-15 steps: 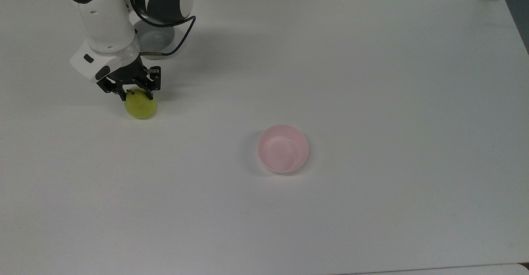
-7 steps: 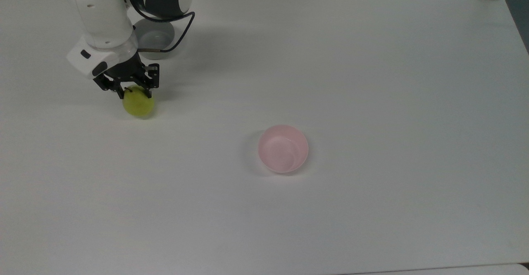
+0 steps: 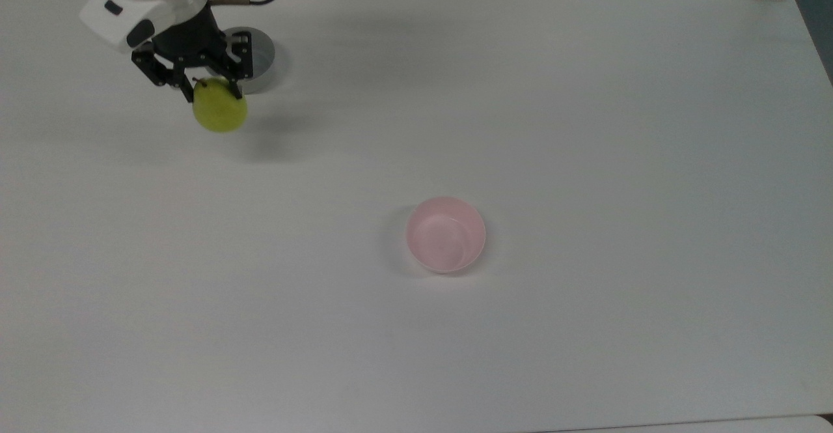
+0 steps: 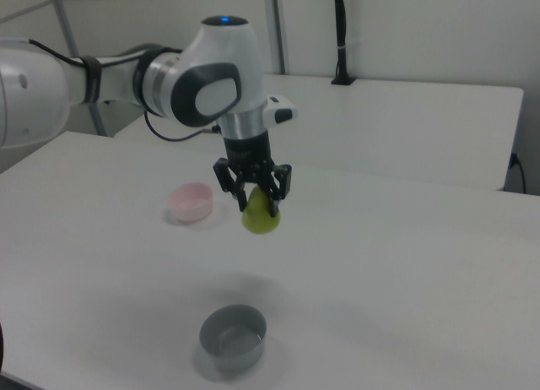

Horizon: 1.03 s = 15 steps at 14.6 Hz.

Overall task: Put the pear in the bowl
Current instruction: 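Lift the grasped pear up off the table, then carry the pear over to the pink bowl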

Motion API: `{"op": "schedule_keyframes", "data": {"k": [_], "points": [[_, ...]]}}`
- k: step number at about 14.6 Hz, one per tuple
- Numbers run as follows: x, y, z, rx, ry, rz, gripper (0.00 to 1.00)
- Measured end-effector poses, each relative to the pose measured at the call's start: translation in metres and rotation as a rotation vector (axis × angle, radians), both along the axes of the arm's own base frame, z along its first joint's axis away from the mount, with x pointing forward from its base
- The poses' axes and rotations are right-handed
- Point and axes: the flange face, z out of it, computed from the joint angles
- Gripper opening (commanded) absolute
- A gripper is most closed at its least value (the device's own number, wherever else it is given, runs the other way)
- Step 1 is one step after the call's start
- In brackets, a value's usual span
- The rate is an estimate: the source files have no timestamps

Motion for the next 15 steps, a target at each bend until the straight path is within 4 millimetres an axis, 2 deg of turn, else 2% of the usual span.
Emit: {"op": "schedule_keyframes", "data": {"k": [5, 8, 11, 15], "points": [[-0.016, 0.013, 0.068, 0.026, 0.050, -0.003, 0.00], [-0.020, 0.026, 0.098, 0.027, 0.031, -0.026, 0.00], [-0.016, 0.050, 0.109, 0.029, 0.012, -0.016, 0.00], [-0.010, 0.096, 0.110, 0.031, 0.007, 0.007, 0.00]]}}
